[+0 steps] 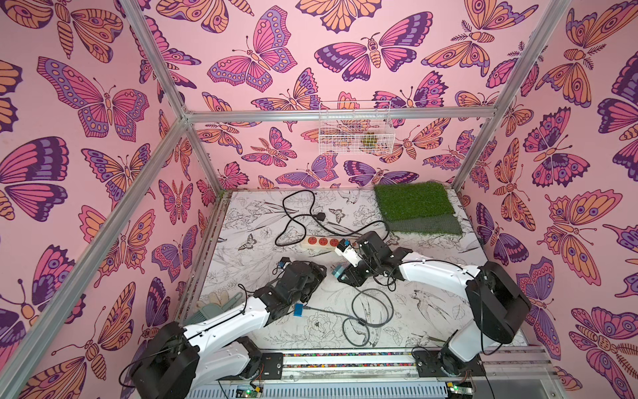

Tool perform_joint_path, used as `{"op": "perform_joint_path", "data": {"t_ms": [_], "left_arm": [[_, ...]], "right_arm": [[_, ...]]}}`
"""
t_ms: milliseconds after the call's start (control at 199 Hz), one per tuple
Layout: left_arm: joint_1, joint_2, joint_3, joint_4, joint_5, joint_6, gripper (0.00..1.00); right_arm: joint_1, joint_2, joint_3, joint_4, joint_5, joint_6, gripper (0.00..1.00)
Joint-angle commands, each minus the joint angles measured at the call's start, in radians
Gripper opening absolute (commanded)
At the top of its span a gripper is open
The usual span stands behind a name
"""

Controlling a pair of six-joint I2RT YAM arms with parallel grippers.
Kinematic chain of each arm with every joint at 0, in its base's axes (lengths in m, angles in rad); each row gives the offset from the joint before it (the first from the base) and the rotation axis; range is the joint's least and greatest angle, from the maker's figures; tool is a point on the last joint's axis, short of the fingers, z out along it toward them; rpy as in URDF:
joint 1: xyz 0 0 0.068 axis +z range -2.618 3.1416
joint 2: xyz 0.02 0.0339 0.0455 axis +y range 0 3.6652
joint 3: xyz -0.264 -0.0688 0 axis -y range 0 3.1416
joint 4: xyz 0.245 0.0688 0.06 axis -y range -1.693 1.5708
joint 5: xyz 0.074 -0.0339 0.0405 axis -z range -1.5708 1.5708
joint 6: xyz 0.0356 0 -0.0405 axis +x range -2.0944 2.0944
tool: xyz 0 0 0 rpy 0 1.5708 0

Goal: Charge mp3
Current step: Pick up the plug from the center of the board.

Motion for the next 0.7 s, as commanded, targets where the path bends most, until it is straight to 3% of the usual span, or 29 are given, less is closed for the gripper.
{"op": "perform_joint_path", "data": {"t_ms": [0,271,697], "left_arm": [[0.006,0.002,-0.016,0.068,0.023,-0.002,0.83],[0.005,0.054,-0.045,0.206,0.067,-0.012,0.79],[-0.002,0.1,-0.051,0.281,0.106,-0.024,0.62]], "right_arm": [[0.001,0.012,0.046,-0.032,-0.127,-0.022,0.0],[0.001,0.03,0.069,-0.075,-0.258,-0.045,0.0],[0.008,0.062,0.096,-0.11,-0.263,-0.055,0.0]]}}
